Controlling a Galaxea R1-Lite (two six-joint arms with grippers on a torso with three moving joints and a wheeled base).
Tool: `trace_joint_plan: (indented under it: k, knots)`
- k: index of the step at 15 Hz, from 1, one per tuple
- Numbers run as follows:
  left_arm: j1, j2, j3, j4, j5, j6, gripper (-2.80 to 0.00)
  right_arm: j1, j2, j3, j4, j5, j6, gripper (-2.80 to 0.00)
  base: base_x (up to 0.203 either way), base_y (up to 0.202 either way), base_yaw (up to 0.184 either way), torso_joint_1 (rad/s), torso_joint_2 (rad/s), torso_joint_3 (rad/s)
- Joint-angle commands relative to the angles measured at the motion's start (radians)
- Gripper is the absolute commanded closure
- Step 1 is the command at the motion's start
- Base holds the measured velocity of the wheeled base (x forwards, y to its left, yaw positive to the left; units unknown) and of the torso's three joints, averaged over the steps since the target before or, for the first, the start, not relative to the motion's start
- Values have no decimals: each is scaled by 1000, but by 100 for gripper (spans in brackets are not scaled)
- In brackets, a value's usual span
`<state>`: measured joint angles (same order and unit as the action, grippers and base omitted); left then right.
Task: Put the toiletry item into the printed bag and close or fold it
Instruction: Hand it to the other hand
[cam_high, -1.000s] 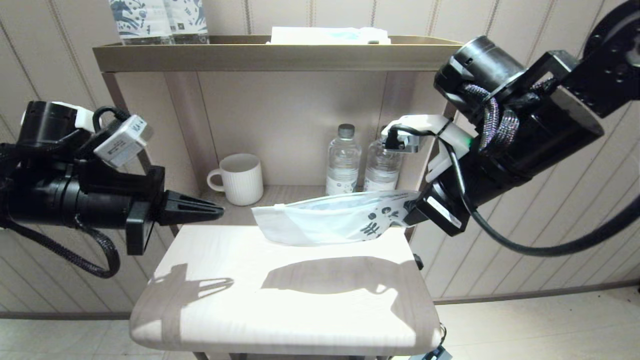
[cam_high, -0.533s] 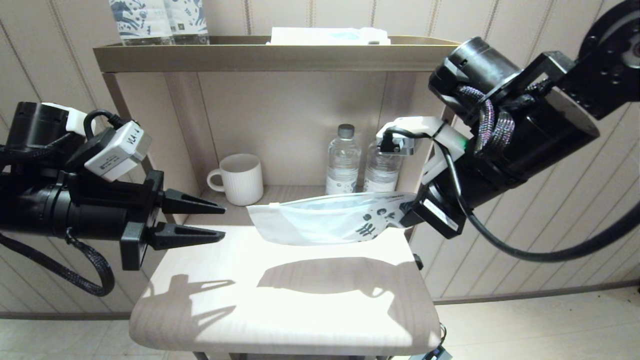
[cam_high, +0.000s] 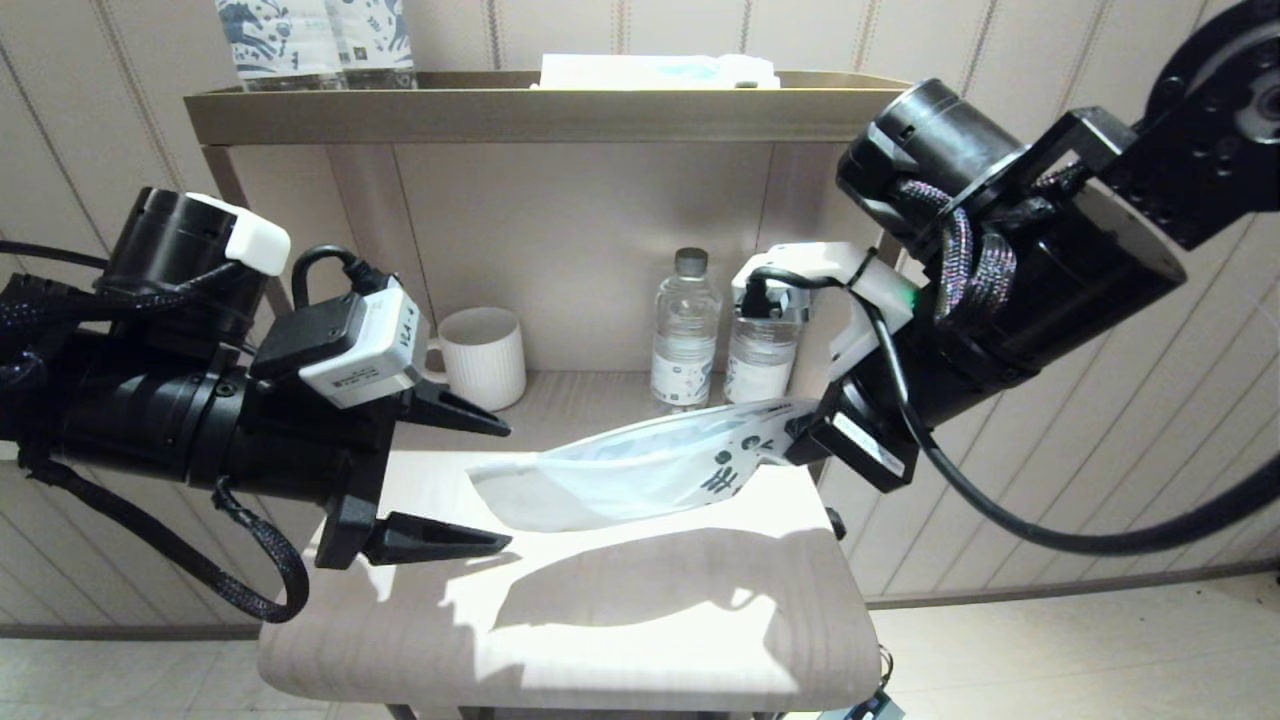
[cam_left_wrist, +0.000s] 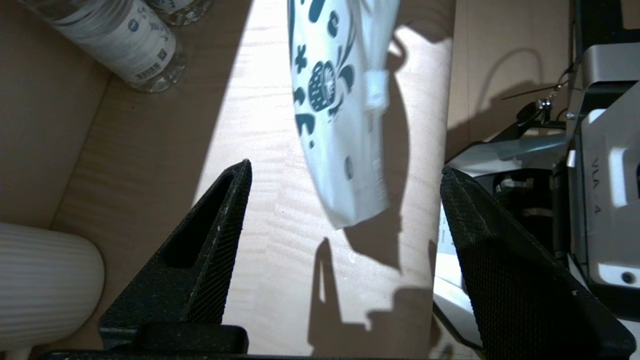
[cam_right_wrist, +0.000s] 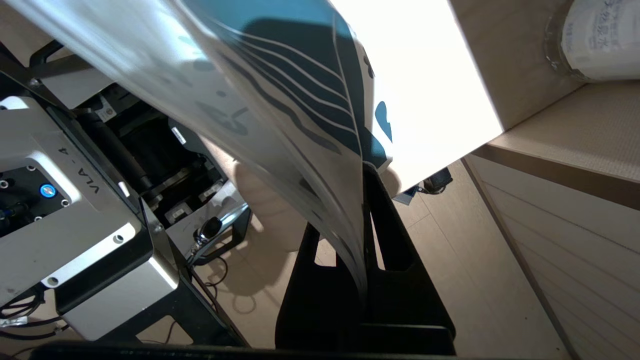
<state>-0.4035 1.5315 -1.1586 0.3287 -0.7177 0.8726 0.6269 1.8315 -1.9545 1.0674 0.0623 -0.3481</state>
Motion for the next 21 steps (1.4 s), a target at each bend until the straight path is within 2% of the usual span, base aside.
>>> trace_joint_plan:
  k: [1, 7, 16, 17, 21]
  knots:
    - [-23, 18, -33, 24, -2, 5, -280, 8, 2, 0, 5, 1, -2, 0, 0, 0, 0, 0, 0, 0]
    - [-33, 32, -26, 26, -3, 3, -280, 17, 21, -1, -32, 1, -2, 0, 0, 0, 0, 0, 0, 0]
    - [-98, 70, -42, 24, -3, -15, -280, 17, 11, 0, -50, 5, 0, 0, 0, 0, 0, 0, 0, 0]
    - [-101, 73, -44, 20, -3, -18, 0, 16, 11, 0, -50, 5, 0, 0, 0, 0, 0, 0, 0, 0]
    - [-101, 73, -43, 19, -3, -18, 0, 17, 9, -1, -52, 5, -2, 0, 0, 0, 0, 0, 0, 0]
